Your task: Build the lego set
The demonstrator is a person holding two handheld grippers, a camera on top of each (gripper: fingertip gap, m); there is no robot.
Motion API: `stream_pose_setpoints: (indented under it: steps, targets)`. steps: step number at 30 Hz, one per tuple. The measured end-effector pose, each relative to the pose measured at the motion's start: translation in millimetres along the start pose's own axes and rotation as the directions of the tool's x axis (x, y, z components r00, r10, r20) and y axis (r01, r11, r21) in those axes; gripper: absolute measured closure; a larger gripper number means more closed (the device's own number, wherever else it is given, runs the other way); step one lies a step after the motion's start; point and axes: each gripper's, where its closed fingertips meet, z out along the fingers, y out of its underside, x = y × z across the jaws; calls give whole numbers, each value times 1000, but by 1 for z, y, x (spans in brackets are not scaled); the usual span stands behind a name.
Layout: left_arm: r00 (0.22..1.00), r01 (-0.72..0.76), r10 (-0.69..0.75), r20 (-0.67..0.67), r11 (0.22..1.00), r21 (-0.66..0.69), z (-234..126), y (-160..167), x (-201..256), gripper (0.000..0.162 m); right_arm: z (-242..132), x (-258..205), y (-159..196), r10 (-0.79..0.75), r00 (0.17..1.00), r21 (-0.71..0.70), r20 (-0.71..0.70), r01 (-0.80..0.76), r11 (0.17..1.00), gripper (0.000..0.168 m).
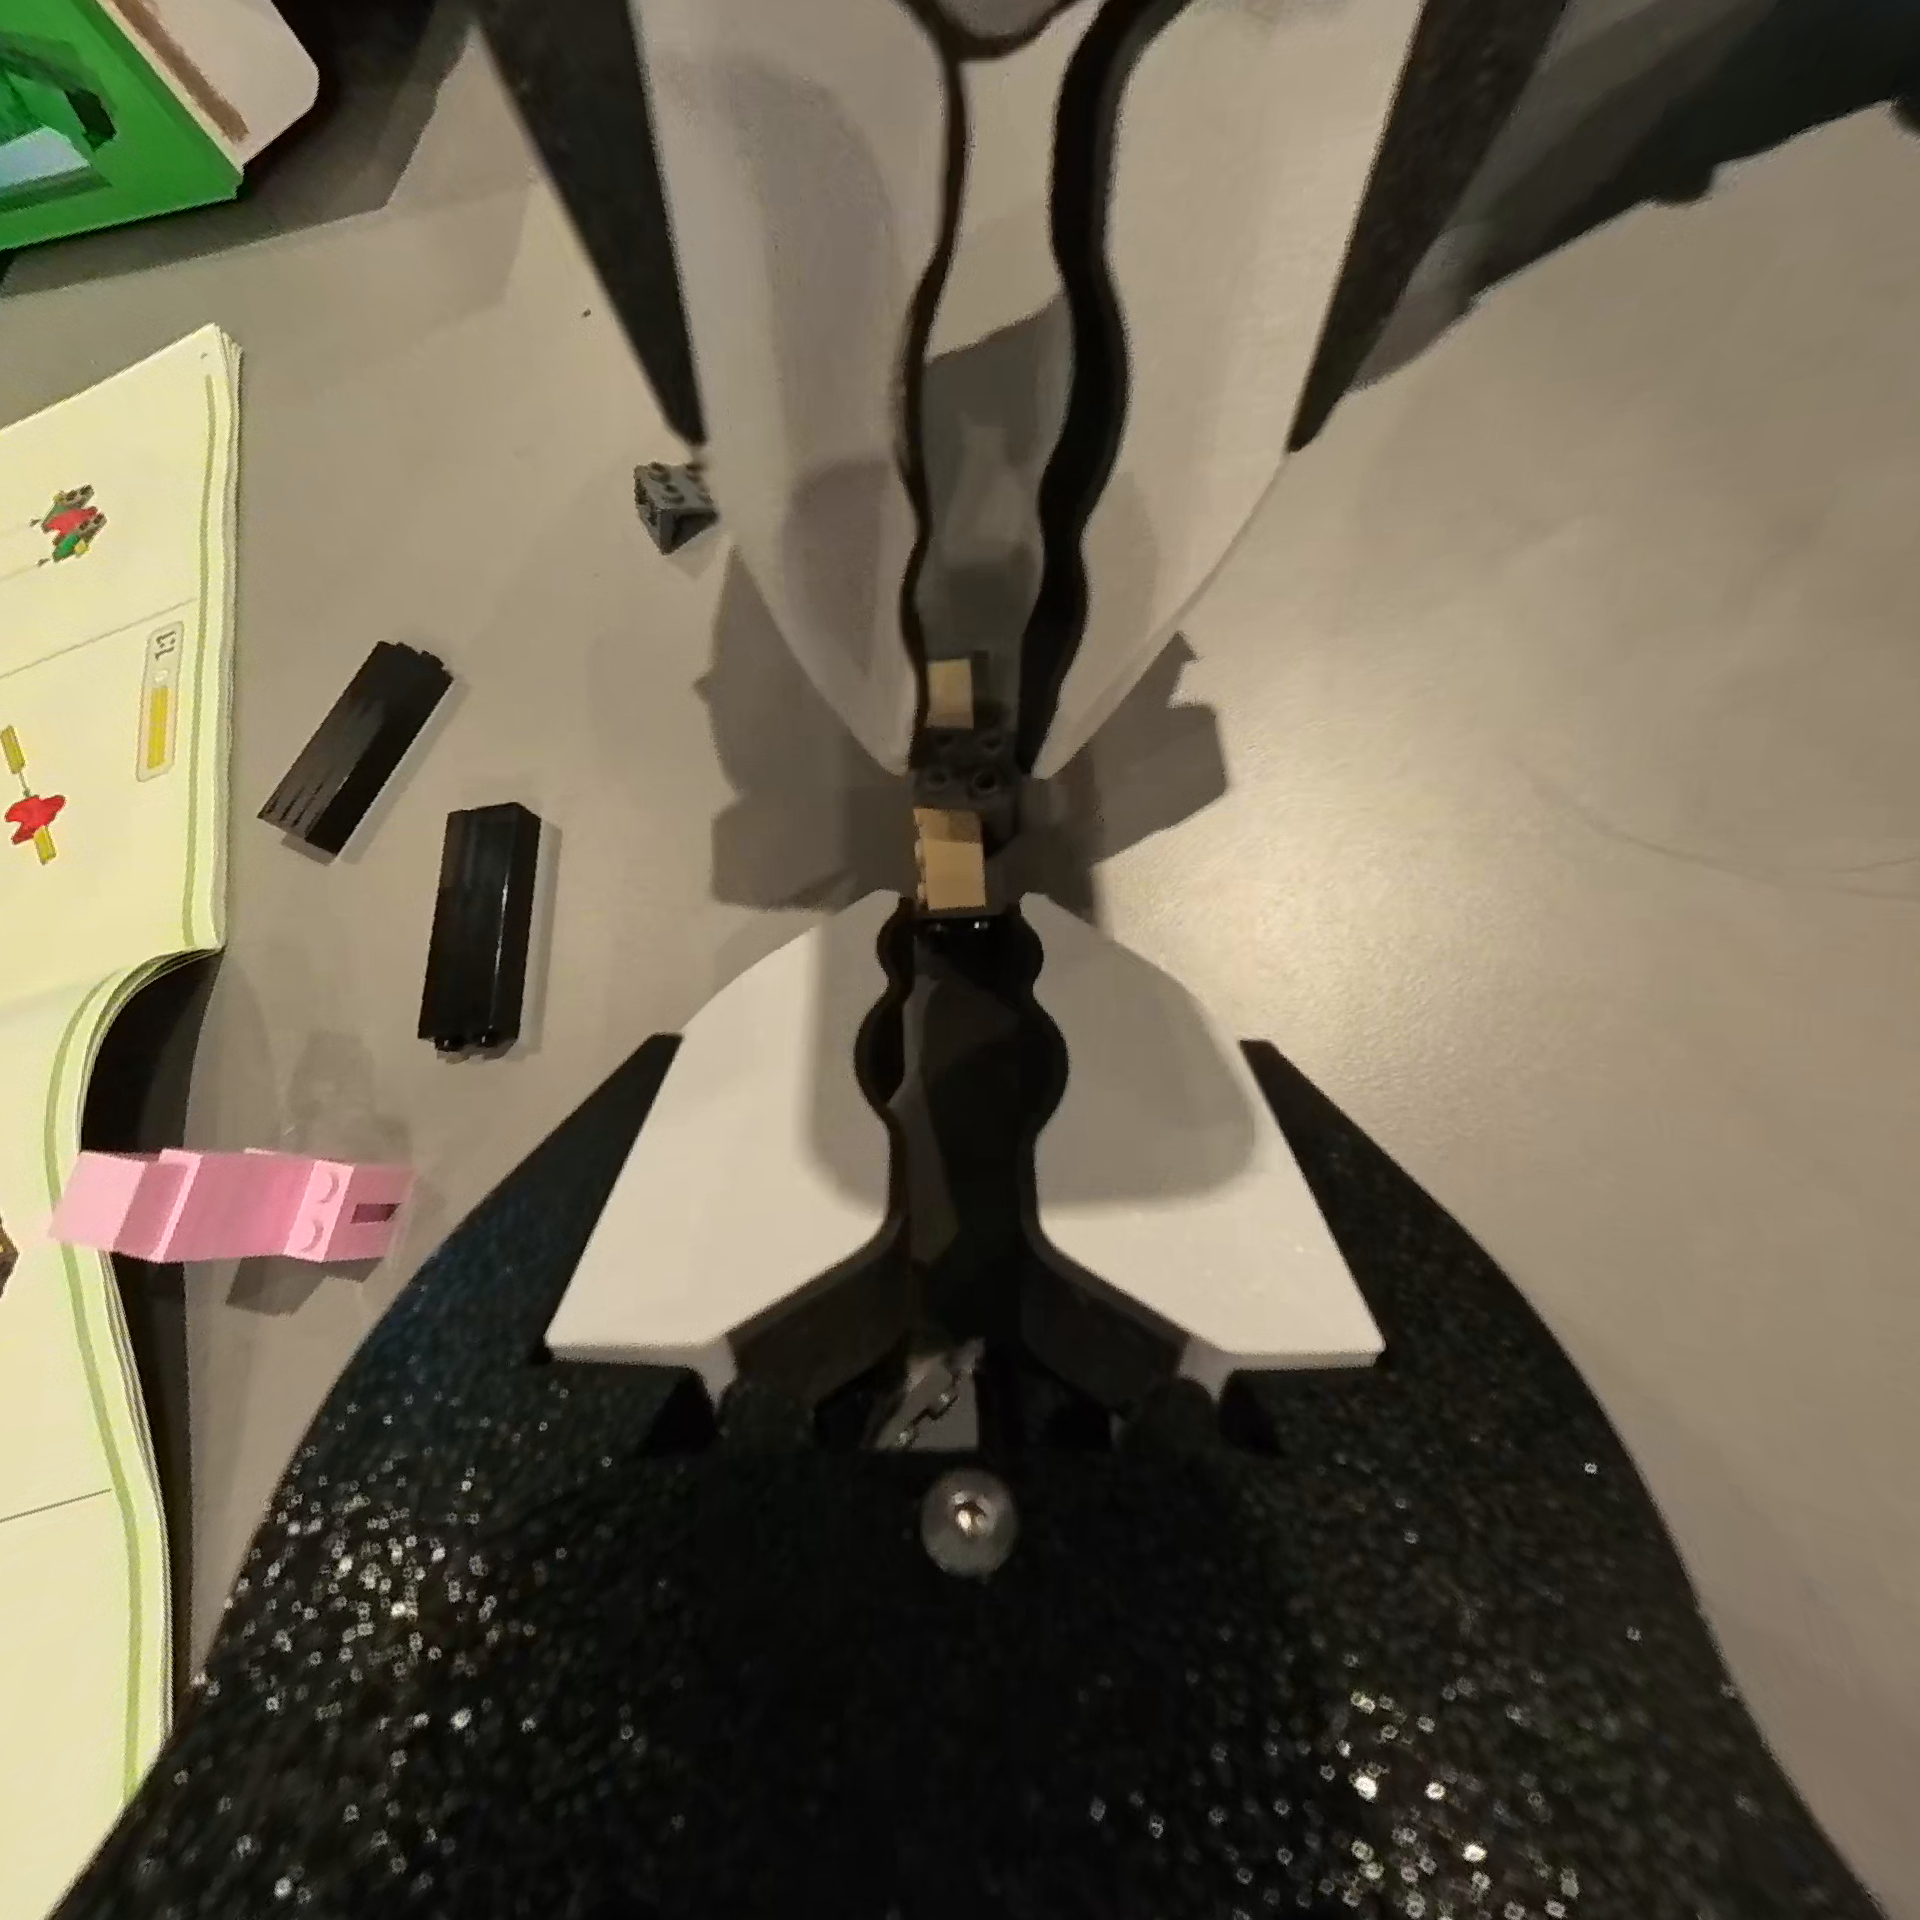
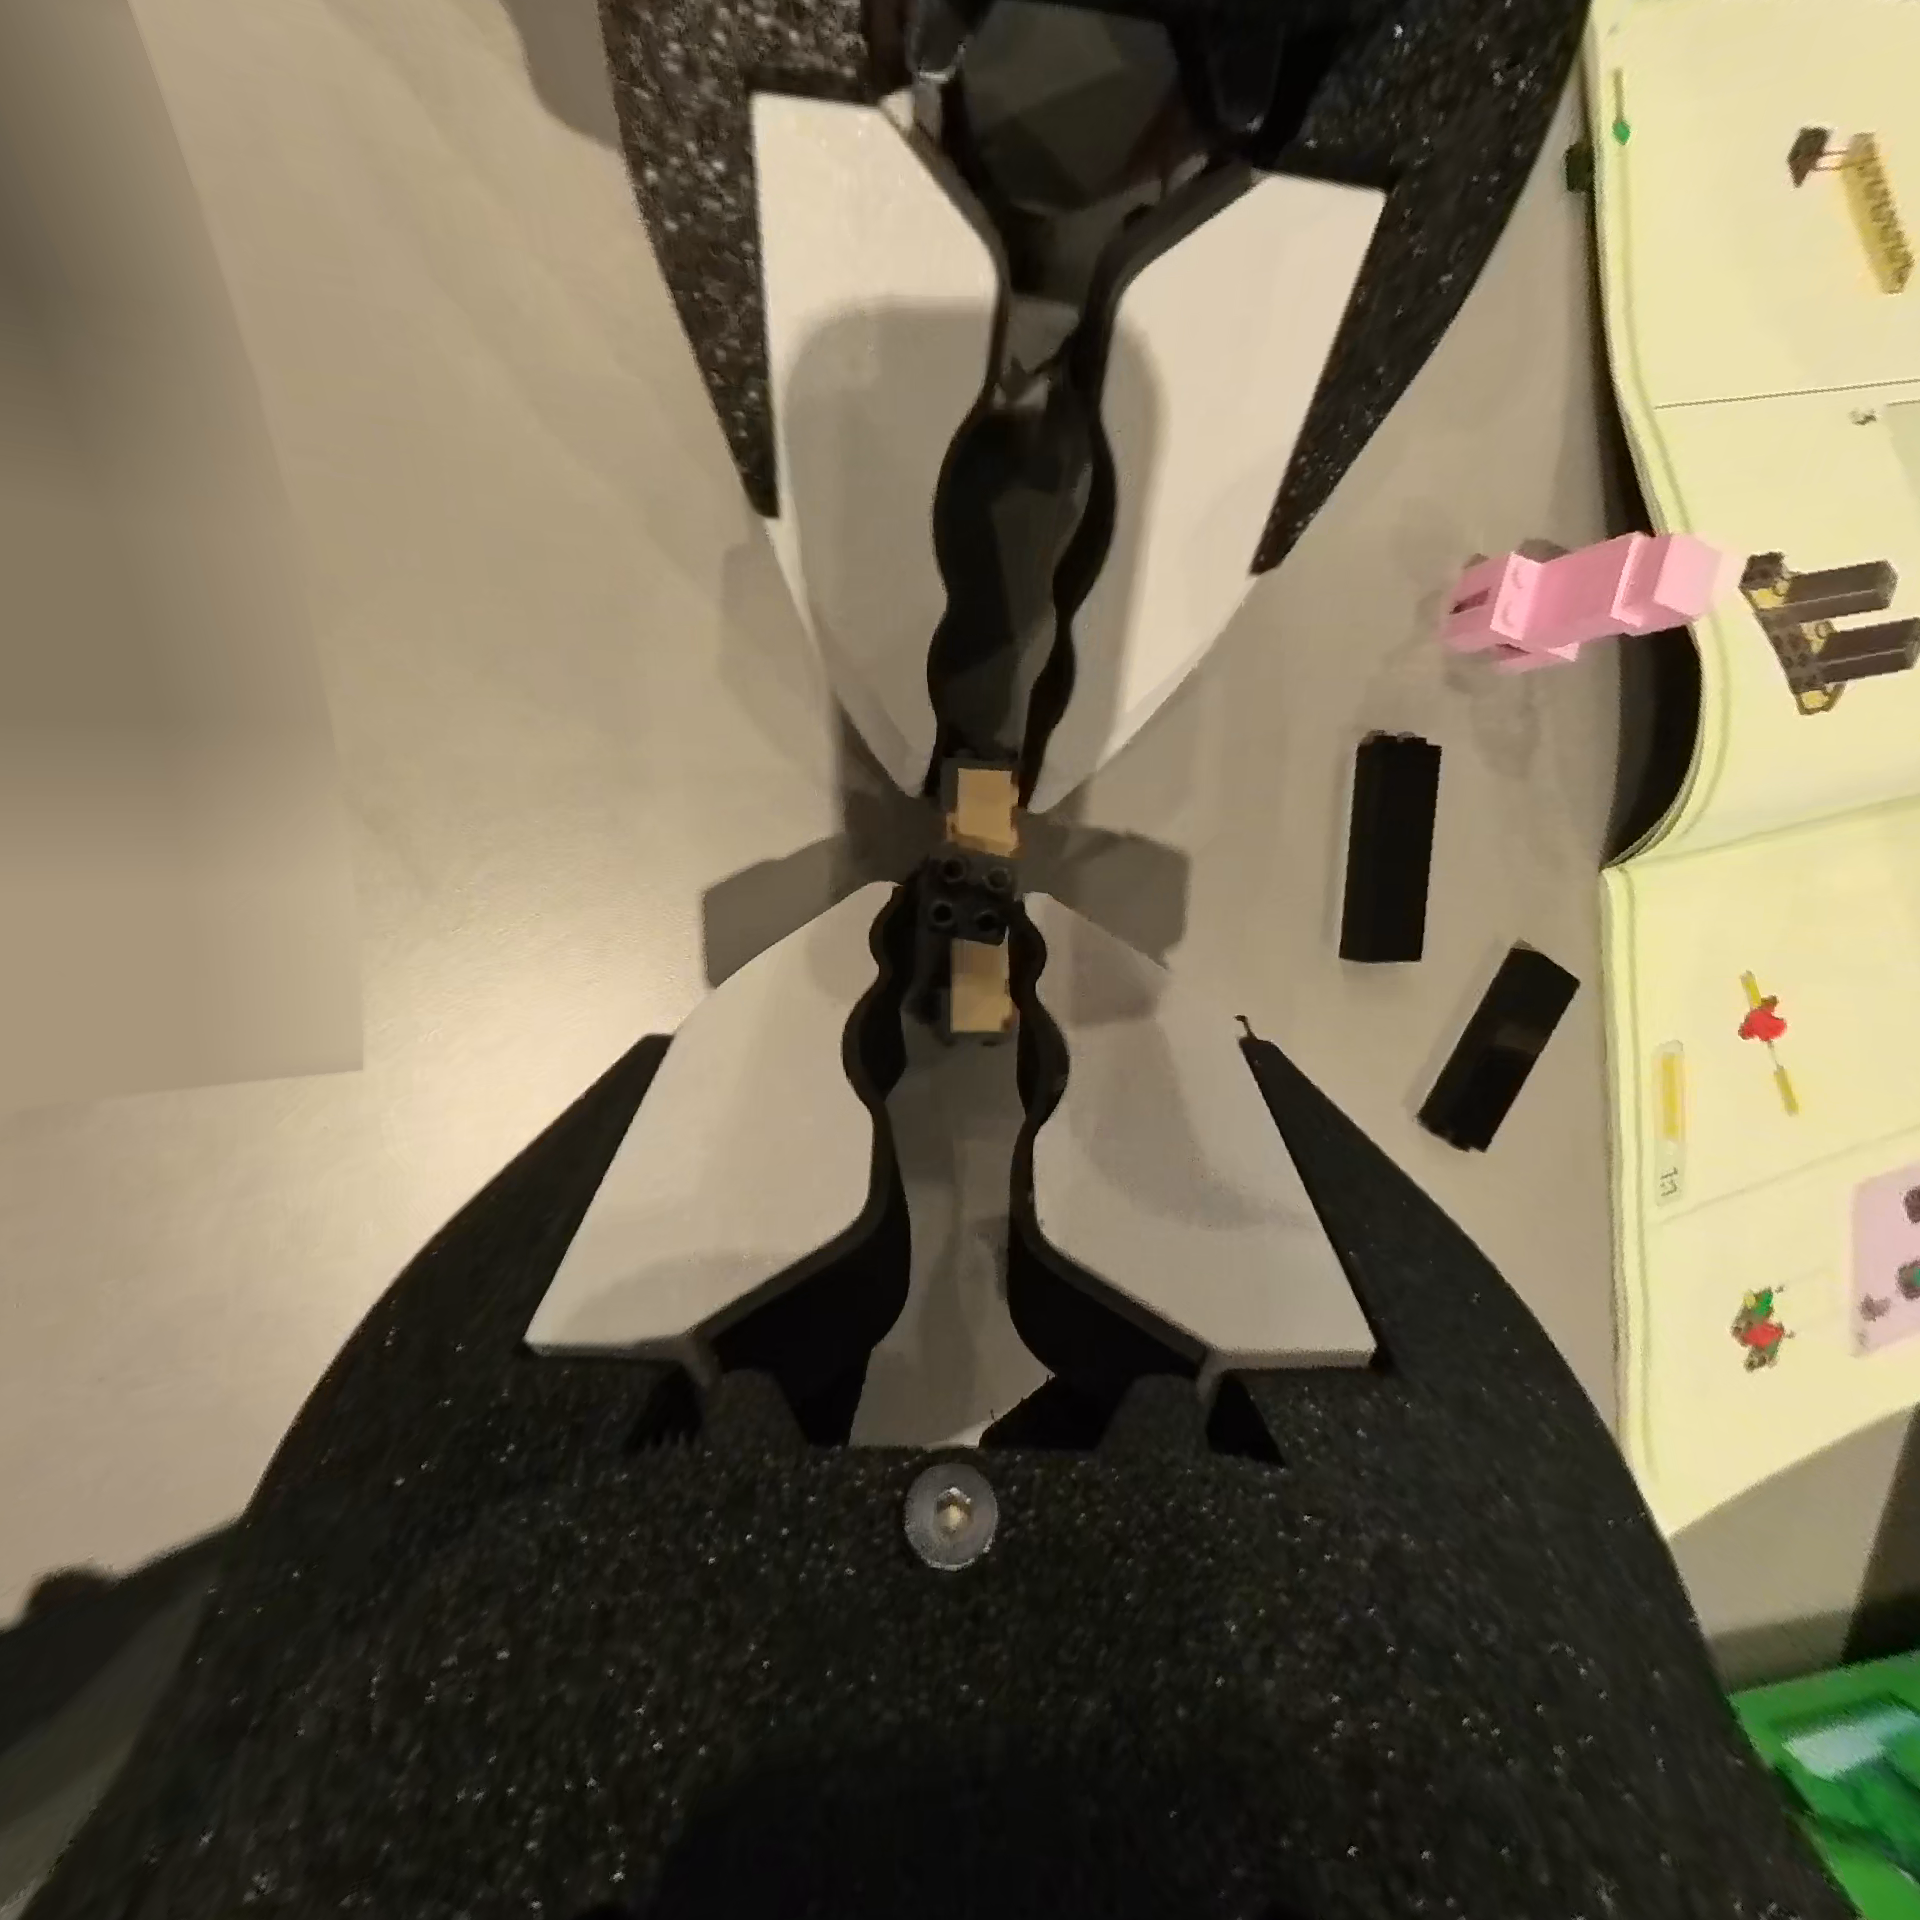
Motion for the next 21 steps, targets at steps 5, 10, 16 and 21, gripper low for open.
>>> stream_pose_setpoints:
  steps: [5,10,16,21]
  targets:
    - [1000,-1,1,0,1000,0,0,0,0,145,1,2,0,0,998,-35,59,2,999,152]
    - [1000,-1,1,-2,1000,-1,0,0,0,146,3,2,1,10,993,-74,115,-2,997,152]
    - [1000,1,-1,-2,1000,-1,0,0,0,146,3,2,-1,20,989,-124,145,-2,992,152]
    - [1000,0,0,-2,1000,0,-1,0,1,146,4,2,-2,41,992,-157,120,-22,987,152]
